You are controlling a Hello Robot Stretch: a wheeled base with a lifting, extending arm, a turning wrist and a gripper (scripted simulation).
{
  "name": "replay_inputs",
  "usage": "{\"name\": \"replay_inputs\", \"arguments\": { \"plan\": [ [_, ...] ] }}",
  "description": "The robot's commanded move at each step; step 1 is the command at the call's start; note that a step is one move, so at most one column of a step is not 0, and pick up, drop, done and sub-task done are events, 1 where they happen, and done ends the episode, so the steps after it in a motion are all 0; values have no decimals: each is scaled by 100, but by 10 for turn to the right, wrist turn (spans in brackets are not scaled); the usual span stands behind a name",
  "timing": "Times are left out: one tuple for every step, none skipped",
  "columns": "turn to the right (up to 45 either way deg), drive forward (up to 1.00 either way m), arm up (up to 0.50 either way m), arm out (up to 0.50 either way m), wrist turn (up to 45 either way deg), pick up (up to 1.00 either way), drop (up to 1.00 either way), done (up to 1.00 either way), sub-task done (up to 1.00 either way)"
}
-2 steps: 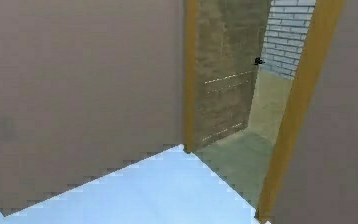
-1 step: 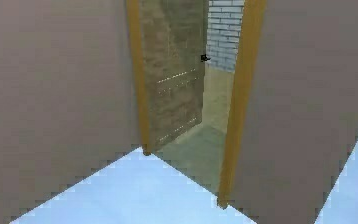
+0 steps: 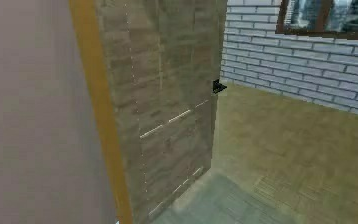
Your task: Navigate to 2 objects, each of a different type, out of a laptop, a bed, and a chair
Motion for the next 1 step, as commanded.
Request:
{"name": "replay_inputs", "arguments": {
  "plan": [
    [-450,0,0,0,0,0,0,0,0]
  ]
}}
